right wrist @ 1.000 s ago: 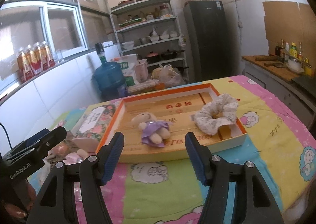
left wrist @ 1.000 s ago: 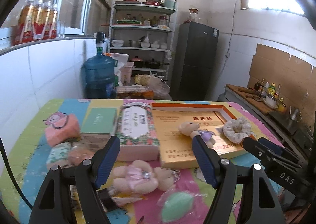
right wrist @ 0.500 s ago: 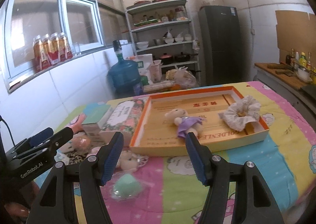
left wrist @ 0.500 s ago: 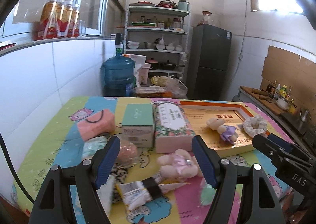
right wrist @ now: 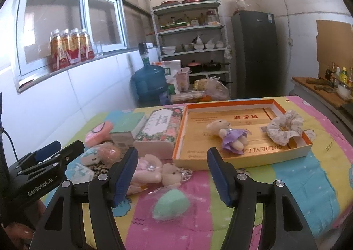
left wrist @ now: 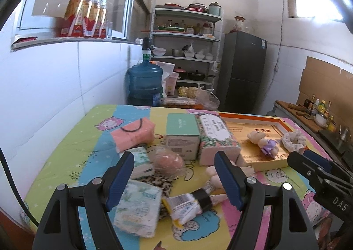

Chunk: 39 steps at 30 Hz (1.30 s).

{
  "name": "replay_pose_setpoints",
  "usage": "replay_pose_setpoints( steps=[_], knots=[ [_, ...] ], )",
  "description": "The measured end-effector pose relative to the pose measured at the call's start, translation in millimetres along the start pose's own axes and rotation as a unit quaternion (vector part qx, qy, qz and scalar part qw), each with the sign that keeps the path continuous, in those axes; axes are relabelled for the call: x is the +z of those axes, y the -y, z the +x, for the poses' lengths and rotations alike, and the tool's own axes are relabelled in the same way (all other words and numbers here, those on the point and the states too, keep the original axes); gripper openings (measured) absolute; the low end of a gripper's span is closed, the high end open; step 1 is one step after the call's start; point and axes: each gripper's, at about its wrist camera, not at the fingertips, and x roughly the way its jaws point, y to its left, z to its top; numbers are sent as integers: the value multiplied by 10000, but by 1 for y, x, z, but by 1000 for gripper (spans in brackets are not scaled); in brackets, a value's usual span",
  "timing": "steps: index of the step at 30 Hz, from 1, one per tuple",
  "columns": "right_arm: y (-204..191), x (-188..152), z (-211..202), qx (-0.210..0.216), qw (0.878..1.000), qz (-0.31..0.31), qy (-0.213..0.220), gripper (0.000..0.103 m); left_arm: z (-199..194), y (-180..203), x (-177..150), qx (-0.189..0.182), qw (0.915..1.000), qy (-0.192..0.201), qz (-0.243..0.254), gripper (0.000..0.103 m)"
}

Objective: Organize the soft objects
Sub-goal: 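Move both tools back toward the remaining items on the table, then grasp the Flower tissue pack with the left gripper while the right grasps the green sponge bag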

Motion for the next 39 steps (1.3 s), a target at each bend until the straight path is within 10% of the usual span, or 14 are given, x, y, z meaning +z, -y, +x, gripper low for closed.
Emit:
replay_pose_setpoints(
  steps=[21,39],
  knots=[
    [-46,-37,20,352,9985,-338,-247,67,-4,-73,-42,44,9995,-114,-274,75],
    [-44,-46,31,351,9981,-286,-407,67,37,-49,-68,-312,9962,-643,502,81]
  ],
)
